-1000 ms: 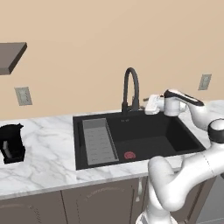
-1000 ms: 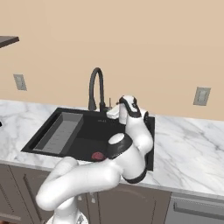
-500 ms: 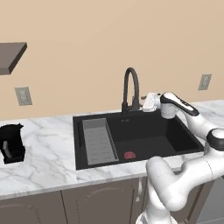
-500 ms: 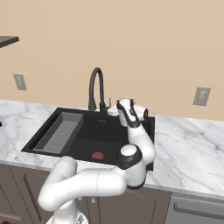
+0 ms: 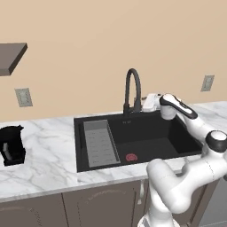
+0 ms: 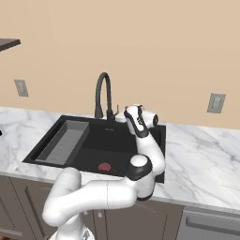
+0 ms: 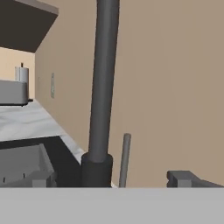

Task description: Turn on the sink faucet and place the jug under the water for a few seconds to fill it up.

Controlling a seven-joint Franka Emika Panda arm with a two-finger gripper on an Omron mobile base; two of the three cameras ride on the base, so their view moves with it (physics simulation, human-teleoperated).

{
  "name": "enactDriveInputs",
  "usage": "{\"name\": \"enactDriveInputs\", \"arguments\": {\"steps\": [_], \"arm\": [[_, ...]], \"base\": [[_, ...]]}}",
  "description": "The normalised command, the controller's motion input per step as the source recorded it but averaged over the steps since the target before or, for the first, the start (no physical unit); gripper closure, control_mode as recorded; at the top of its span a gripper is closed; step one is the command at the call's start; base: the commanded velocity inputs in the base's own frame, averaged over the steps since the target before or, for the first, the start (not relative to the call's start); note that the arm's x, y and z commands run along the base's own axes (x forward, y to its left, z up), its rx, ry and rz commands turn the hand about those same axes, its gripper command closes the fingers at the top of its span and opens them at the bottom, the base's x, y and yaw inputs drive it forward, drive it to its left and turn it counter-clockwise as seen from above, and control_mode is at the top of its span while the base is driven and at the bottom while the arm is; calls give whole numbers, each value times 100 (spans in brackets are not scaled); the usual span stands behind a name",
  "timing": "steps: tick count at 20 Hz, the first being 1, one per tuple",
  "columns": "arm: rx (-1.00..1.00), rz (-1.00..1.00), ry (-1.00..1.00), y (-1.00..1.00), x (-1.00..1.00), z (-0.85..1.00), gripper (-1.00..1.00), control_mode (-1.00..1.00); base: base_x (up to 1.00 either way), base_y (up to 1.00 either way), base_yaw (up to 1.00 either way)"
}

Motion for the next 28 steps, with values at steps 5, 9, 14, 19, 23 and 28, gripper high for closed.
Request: {"name": "enactDriveInputs", "arguments": {"steps": [5, 9, 14, 19, 23, 28], "arm": [[0, 0, 3, 5, 30, -6, -100, -100], [0, 0, 5, 0, 39, -4, -100, -100], [0, 1, 6, 0, 39, -19, -100, -100], [0, 2, 2, 0, 33, -20, -100, -100], [0, 2, 0, 0, 17, -18, -100, -100], [0, 1, 0, 0, 28, -20, -100, -100]], "base": [[0, 0, 0], [0, 0, 0], [0, 0, 0], [0, 0, 0], [0, 0, 0], [0, 0, 0]]}}
